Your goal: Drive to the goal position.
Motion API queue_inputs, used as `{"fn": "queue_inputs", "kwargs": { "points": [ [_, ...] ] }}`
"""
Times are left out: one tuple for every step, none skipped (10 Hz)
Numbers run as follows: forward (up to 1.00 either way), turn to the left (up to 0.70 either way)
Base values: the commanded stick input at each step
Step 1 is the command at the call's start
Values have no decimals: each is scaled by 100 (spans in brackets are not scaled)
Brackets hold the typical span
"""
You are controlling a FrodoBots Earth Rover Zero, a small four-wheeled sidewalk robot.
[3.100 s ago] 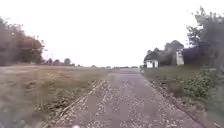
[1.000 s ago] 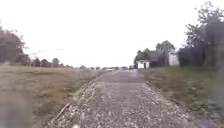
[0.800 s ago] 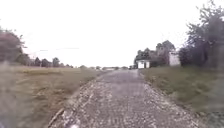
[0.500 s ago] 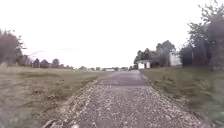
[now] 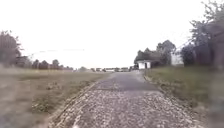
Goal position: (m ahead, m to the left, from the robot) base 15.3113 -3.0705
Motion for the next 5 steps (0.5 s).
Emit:
{"fn": "queue_inputs", "kwargs": {
  "points": [
    [100, 0],
    [100, 0],
    [100, 0],
    [100, 0],
    [100, 0]
  ]
}}
